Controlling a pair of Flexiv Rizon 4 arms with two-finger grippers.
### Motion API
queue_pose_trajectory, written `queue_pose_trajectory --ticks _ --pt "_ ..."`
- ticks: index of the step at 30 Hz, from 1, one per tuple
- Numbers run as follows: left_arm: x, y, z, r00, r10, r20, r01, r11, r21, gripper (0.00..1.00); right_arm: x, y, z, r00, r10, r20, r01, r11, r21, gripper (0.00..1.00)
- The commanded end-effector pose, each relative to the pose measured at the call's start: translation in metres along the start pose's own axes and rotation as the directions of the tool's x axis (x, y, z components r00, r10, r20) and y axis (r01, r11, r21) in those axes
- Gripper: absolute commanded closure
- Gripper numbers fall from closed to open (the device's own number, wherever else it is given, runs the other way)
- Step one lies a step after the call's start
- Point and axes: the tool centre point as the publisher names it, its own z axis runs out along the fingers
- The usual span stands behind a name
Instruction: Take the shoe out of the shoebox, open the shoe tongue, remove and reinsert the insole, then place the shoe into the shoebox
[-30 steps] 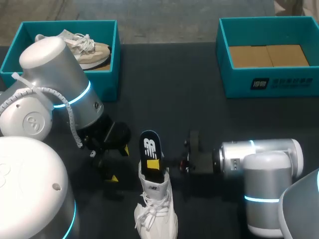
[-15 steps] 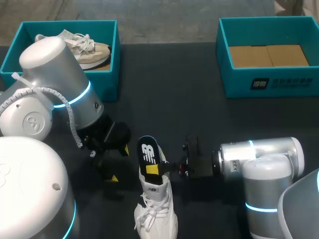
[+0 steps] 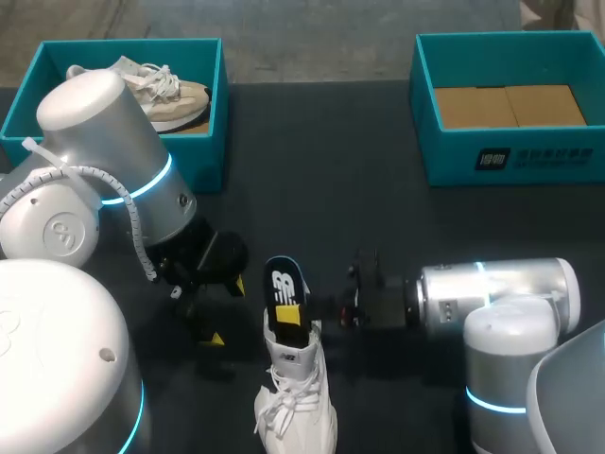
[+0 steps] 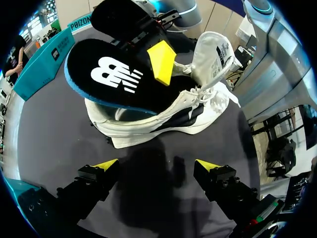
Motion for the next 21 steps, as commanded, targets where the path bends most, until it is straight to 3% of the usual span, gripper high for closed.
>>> queue_pose_trajectory --ticks 1,6,10,14,21 --pt "0.0 0.0 0.001 1.0 0.001 0.001 -0.001 1.0 0.0 0.0 0.001 0.005 -0.002 1.0 -0.009 0.0 0.009 1.0 -0.027 0.72" --pt "0.0 0.0 0.001 1.0 0.001 0.001 -0.001 1.0 0.0 0.0 -0.002 0.012 -0.003 1.0 -0.016 0.002 0.017 0.998 -0.056 0.82" --pt "0.0 0.0 0.001 1.0 0.001 0.001 -0.001 1.0 0.0 0.0 -0.003 0.018 -0.003 1.0 -0.025 0.004 0.025 0.996 -0.083 0.82" --pt "0.0 0.0 0.001 1.0 0.001 0.001 -0.001 1.0 0.0 0.0 -0.006 0.022 -0.005 1.0 -0.008 0.012 0.009 0.994 -0.111 1.0" --pt "0.0 0.0 0.001 1.0 0.001 0.001 -0.001 1.0 0.0 0.0 -0.012 0.021 -0.001 0.998 0.056 0.031 -0.053 0.993 -0.104 1.0"
